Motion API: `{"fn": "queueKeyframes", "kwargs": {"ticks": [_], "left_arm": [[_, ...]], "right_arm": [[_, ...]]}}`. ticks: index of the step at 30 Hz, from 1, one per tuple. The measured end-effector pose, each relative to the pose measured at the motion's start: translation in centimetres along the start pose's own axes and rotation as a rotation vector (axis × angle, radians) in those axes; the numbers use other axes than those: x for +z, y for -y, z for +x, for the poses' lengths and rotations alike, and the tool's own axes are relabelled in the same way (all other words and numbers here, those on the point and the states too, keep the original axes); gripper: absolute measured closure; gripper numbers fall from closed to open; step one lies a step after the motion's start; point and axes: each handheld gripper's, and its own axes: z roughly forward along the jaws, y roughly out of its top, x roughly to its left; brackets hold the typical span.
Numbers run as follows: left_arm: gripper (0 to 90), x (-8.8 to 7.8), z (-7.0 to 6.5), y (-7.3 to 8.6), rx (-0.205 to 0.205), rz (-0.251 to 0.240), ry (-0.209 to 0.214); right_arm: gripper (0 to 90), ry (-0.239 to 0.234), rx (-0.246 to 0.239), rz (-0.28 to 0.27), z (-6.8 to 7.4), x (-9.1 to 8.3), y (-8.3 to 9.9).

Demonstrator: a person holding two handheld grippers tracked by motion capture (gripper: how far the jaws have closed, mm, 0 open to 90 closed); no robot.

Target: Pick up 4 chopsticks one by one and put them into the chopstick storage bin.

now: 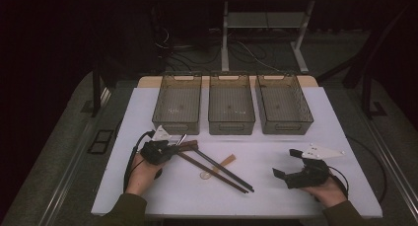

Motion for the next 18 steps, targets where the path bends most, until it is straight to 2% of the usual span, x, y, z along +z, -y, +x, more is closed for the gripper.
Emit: {"fn": "queueKeyframes", "kwargs": {"ticks": [6,9,18], "left_arm": [[89.9,-0.2,-0.6,-0.1,0.030,-0.015,0.005],[89.9,-0.1,-0.8,-0.4,0.030,-0.028,0.028],[89.9,1.2,-1.8,-1.4,0.088,-0.023,0.067]], "right_arm": [[2.1,-0.002,0.000,0.001,0.0,0.0,0.0],[2.2,-0.001,-0.002,0.001,0.0,0.1,0.0],[2.1,-0.002,-0.004,0.009,0.1,0.2,0.0]]}}
